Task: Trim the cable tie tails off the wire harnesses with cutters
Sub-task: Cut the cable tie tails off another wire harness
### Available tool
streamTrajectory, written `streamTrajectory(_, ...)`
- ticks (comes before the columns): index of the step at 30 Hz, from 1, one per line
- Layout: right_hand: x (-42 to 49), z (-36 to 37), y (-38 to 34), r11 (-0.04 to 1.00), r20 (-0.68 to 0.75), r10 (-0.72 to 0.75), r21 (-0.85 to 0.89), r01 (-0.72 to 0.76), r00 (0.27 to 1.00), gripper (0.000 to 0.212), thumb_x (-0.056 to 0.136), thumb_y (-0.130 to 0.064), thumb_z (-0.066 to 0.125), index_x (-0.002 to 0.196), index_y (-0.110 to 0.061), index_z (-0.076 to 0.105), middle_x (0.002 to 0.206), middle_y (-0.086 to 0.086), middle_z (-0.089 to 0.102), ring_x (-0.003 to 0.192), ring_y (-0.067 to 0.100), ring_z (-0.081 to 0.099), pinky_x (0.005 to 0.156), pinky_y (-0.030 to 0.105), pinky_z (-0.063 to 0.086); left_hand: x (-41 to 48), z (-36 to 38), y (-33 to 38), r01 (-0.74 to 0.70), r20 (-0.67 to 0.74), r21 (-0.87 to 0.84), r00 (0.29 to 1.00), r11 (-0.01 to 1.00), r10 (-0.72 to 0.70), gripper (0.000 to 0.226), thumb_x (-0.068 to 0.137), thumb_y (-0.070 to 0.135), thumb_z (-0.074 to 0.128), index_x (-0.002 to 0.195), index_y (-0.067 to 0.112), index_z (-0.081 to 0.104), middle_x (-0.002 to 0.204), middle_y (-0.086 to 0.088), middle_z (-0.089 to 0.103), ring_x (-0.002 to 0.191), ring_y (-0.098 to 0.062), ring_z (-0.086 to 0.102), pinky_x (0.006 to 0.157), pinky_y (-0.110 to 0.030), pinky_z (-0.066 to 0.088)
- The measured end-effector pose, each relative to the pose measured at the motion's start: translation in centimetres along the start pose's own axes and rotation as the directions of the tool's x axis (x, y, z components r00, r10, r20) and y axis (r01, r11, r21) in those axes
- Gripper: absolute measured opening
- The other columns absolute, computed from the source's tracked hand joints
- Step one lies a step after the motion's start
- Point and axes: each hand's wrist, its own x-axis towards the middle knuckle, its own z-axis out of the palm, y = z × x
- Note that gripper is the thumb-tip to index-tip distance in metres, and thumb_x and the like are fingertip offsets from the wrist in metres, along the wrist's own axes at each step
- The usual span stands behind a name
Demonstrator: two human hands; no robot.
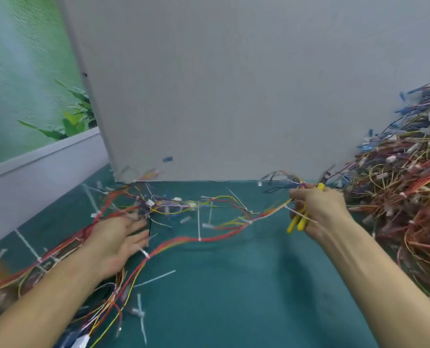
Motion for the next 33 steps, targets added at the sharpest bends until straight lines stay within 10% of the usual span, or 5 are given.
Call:
streamTrajectory(3,0.0,-0.3,0.7,1.000,0.001,0.010,-0.026,-0.010,1.000,0.026,0.083,0.012,0.059,0.085,-0.013,0.052,0.069,0.007,0.049,0.054,0.014,0.039,0.051,0.029,0.034,-1.7,-0.7,0.6,-0.322,0.266,0.784,0.947,0.531,0.182,0.024,0.098,0.019,0.049,0.118,0.013,0.061,0.126,-0.008,0.062,0.119,-0.028,0.054,0.099,-0.036,0.041)
streamTrajectory(9,0.1,-0.9,1.5,0.999,-0.001,0.016,-0.048,-0.016,1.000,0.027,0.080,0.015,0.056,0.088,-0.011,0.054,0.074,0.009,0.049,0.055,0.015,0.039,0.052,0.030,0.036,0.1,-0.5,2.6,-0.688,0.435,0.701,0.619,0.186,0.654,0.041,0.091,0.010,0.044,0.129,0.011,0.060,0.133,-0.005,0.058,0.125,-0.023,0.052,0.110,-0.041,0.031)
streamTrajectory(13,0.7,-2.0,1.2,0.998,-0.107,-0.056,-0.012,0.055,0.993,0.029,0.079,0.014,0.058,0.082,-0.014,0.053,0.077,0.008,0.051,0.060,0.016,0.044,0.055,0.031,0.041,3.6,-2.3,2.2,-0.473,0.365,0.847,0.850,0.243,0.379,0.030,0.096,0.028,0.052,0.124,0.031,0.062,0.133,0.012,0.057,0.129,-0.013,0.045,0.115,-0.048,0.012)
streamTrajectory(20,1.2,-2.6,1.7,0.998,-0.127,-0.060,-0.030,0.057,0.990,0.032,0.077,0.014,0.061,0.083,-0.016,0.052,0.080,0.009,0.053,0.063,0.018,0.048,0.055,0.033,0.044,2.9,-1.7,1.6,-0.608,0.413,0.785,0.659,0.121,0.628,0.020,0.071,0.009,0.082,0.085,0.021,0.074,0.093,0.004,0.072,0.104,-0.023,0.064,0.107,-0.061,0.023)
streamTrajectory(33,1.1,-2.5,3.1,0.979,-0.069,-0.068,-0.198,0.053,0.995,0.030,0.076,0.013,0.068,0.087,-0.012,0.056,0.076,0.008,0.057,0.066,0.020,0.048,0.065,0.035,0.040,2.4,-1.7,1.8,-0.725,0.371,0.647,0.570,0.236,0.733,0.033,0.090,0.038,0.054,0.102,0.014,0.074,0.090,0.003,0.072,0.085,-0.020,0.064,0.105,-0.052,0.033)
